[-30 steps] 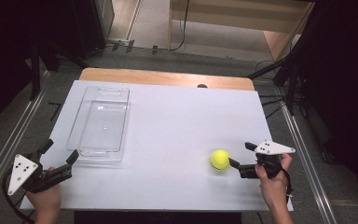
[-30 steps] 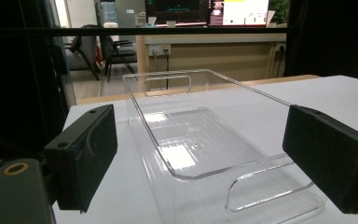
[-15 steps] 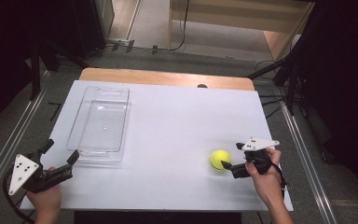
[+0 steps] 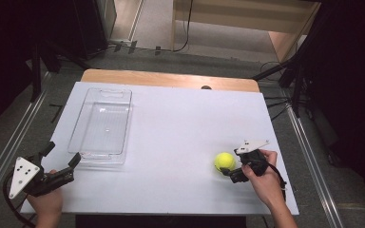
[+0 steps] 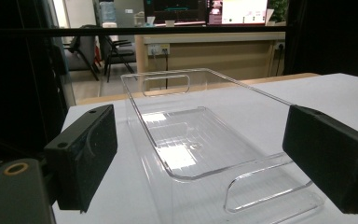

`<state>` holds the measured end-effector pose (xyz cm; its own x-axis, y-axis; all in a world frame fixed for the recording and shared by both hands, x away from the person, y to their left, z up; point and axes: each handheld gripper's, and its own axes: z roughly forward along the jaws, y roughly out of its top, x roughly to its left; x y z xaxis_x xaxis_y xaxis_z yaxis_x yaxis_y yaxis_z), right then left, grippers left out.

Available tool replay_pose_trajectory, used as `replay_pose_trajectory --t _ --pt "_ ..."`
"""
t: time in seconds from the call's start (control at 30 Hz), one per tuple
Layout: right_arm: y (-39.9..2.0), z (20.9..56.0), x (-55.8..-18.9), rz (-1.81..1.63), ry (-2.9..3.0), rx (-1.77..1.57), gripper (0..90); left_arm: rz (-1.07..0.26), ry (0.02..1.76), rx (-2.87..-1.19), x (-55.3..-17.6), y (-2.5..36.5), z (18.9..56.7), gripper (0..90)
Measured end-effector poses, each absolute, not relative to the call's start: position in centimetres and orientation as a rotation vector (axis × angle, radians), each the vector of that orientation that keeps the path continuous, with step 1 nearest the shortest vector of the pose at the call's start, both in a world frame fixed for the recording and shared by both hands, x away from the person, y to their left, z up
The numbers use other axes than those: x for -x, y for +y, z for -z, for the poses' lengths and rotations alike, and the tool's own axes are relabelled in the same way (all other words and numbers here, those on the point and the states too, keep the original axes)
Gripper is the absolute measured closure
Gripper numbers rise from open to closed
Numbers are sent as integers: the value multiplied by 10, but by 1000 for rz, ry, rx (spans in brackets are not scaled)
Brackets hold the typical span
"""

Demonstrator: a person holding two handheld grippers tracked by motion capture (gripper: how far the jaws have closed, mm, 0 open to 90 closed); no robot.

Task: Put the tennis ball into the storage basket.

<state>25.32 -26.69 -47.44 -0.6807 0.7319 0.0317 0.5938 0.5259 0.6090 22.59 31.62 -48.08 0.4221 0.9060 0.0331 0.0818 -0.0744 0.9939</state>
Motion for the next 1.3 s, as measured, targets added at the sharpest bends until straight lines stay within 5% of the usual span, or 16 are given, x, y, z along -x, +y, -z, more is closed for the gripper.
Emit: replay_pose_trajectory --t 0.57,0.67,1.3 --pt "-253 484 -266 -744 2631 -1127 136 -871 921 -1492 -226 317 481 106" --pt "-250 487 -268 -719 2648 -1138 222 -870 922 -1490 -226 316 481 107" --pt "-252 482 -273 -750 2689 -1143 237 -870 920 -1493 -226 316 481 107"
